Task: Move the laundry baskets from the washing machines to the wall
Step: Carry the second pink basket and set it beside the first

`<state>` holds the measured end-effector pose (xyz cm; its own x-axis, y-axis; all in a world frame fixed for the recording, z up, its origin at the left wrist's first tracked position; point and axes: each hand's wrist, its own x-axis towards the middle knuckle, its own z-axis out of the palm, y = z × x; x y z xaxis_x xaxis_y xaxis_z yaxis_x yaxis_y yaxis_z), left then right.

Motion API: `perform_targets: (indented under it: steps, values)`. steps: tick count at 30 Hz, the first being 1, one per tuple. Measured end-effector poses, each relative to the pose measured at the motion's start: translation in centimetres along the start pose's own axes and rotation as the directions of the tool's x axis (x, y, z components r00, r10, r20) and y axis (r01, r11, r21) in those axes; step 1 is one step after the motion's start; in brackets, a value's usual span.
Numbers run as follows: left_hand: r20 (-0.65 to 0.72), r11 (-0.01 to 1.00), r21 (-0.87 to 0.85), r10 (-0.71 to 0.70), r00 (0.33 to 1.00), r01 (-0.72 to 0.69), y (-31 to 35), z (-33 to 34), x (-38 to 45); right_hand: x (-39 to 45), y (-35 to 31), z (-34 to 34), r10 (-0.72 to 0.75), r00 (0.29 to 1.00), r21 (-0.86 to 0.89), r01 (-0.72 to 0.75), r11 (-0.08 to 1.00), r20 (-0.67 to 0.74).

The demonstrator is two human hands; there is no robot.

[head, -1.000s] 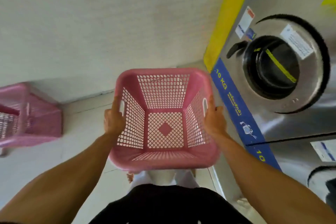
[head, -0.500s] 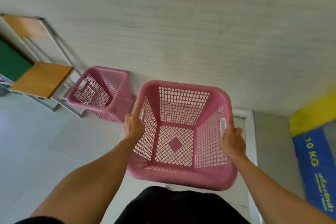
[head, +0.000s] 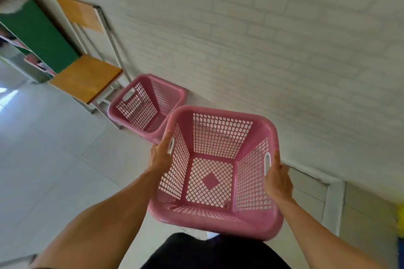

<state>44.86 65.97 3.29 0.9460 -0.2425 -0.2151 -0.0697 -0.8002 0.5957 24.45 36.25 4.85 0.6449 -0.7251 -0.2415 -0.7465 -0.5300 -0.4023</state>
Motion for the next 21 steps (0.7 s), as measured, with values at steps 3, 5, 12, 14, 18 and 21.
perform_targets:
  steps: [3, 5, 12, 14, 18, 21]
  values:
    - [0.018, 0.999, -0.038, -0.03, 0.999, 0.03, 0.2, 0.0, 2.5, 3.0, -1.2, 0.6, -0.021, 0.999, -0.015, 0.021, 1.0, 0.025]
    - [0.016, 0.998, -0.045, -0.036, 0.999, 0.037, 0.5, -0.1, 4.0, 4.5, -2.1, 0.8, -0.007, 0.999, -0.005, 0.007, 1.0, 0.034]
    - [0.023, 0.998, -0.058, -0.009, 1.0, 0.01, 1.0, -0.7, 9.6, 7.8, -4.9, 2.3, 0.047, 0.997, -0.004, -0.047, 0.999, 0.063]
    - [0.038, 1.0, -0.018, 0.02, 0.999, -0.019, 0.7, -0.9, 11.7, 8.3, -5.9, 3.0, 0.067, 0.995, -0.011, -0.067, 0.998, 0.07]
    - [0.131, 0.99, 0.138, 0.006, 0.991, -0.024, -1.1, -0.8, 17.4, 9.5, -8.4, 4.6, 0.143, 0.989, 0.016, -0.143, 0.99, 0.026]
    - [0.225, 0.981, 0.185, 0.015, 0.974, -0.058, -1.7, -0.6, 21.5, 10.5, -9.2, 6.8, 0.231, 0.973, 0.055, -0.232, 0.971, 0.023]
